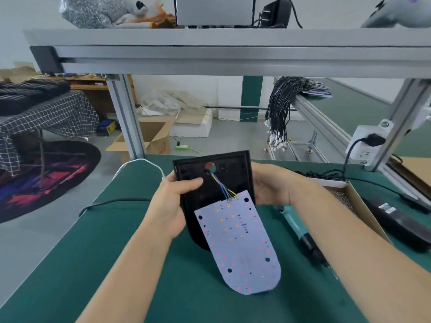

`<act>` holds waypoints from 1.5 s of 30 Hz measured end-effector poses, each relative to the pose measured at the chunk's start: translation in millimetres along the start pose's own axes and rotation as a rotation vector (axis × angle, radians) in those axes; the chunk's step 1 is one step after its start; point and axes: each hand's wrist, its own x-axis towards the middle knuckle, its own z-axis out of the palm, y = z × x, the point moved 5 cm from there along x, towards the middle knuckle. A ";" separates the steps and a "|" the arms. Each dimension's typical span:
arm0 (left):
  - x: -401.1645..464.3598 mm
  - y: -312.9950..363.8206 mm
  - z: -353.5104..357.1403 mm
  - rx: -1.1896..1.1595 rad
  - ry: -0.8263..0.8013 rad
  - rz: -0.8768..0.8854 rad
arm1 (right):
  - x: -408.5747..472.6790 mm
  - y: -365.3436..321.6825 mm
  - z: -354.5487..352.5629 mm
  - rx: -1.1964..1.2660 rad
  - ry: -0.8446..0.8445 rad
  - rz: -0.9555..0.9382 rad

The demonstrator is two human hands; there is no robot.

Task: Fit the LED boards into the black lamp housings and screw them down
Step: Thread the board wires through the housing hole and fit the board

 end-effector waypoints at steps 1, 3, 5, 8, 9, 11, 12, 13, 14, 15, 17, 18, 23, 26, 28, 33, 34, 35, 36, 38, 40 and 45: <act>-0.5 -1.2 6.4 0.010 -0.044 -0.020 | 2.8 -1.7 9.1 0.024 -0.095 0.006; -1.5 -3.2 16.5 0.070 -0.112 -0.029 | 5.5 -11.0 18.1 0.113 -0.137 -0.016; -1.3 -4.5 21.1 0.108 -0.140 -0.024 | 4.7 -21.5 21.3 0.100 -0.124 -0.114; -1.3 -6.0 23.7 0.105 -0.158 -0.038 | -13.6 -33.8 21.0 0.077 -0.051 -0.236; -0.8 -7.3 23.9 0.105 -0.167 -0.039 | -13.6 -33.0 19.6 0.101 -0.048 -0.220; -1.5 -10.3 23.8 0.128 -0.186 -0.045 | -5.5 -22.7 14.2 0.086 -0.056 -0.170; -2.8 -11.6 25.1 0.142 -0.206 -0.044 | -4.7 -25.5 16.0 0.054 -0.057 -0.179; -4.3 -12.8 26.9 0.151 -0.238 -0.040 | 0.0 -26.0 15.6 0.029 -0.057 -0.204; -6.5 -13.7 28.9 0.154 -0.273 -0.034 | 2.6 -25.7 17.2 0.059 -0.069 -0.184; -9.1 -14.5 30.9 0.154 -0.304 -0.025 | 8.6 -25.1 16.5 0.109 -0.042 -0.166; -11.9 -17.8 29.1 0.152 -0.291 -0.013 | 20.7 -18.2 1.0 0.232 0.103 -0.138; -11.1 -19.3 24.0 0.143 -0.218 -0.016 | 25.1 -16.9 -5.0 0.257 0.176 -0.170; -3.3 -27.0 3.5 0.146 0.097 -0.104 | 24.7 5.2 -9.6 0.435 0.321 -0.155; -3.5 -27.7 -1.1 0.152 0.150 -0.093 | -2.2 20.9 -23.0 0.184 0.430 -0.139; -3.6 -27.8 -1.2 0.144 0.162 -0.069 | -31.8 29.6 -30.9 -0.078 0.505 -0.176; -5.6 -28.6 4.5 0.177 0.178 -0.059 | -76.6 50.6 -7.8 -0.585 0.413 -0.214; -6.8 -27.9 5.4 0.186 0.183 -0.054 | -76.9 52.5 -7.6 -0.593 0.416 -0.209; -7.5 -27.6 6.2 0.192 0.186 -0.048 | -77.3 52.7 -7.2 -0.560 0.407 -0.200; -8.6 -27.6 6.6 0.192 0.187 -0.045 | -77.2 53.3 -7.0 -0.502 0.384 -0.188; -9.6 -26.9 6.2 0.176 0.181 -0.042 | -76.4 51.8 -3.5 -0.376 0.322 -0.222; -10.2 -25.6 5.3 0.150 0.158 -0.058 | -75.6 49.0 -2.1 -0.196 0.311 -0.300; -11.7 -26.3 1.9 0.121 0.168 -0.129 | -68.1 46.7 1.9 0.005 0.379 -0.396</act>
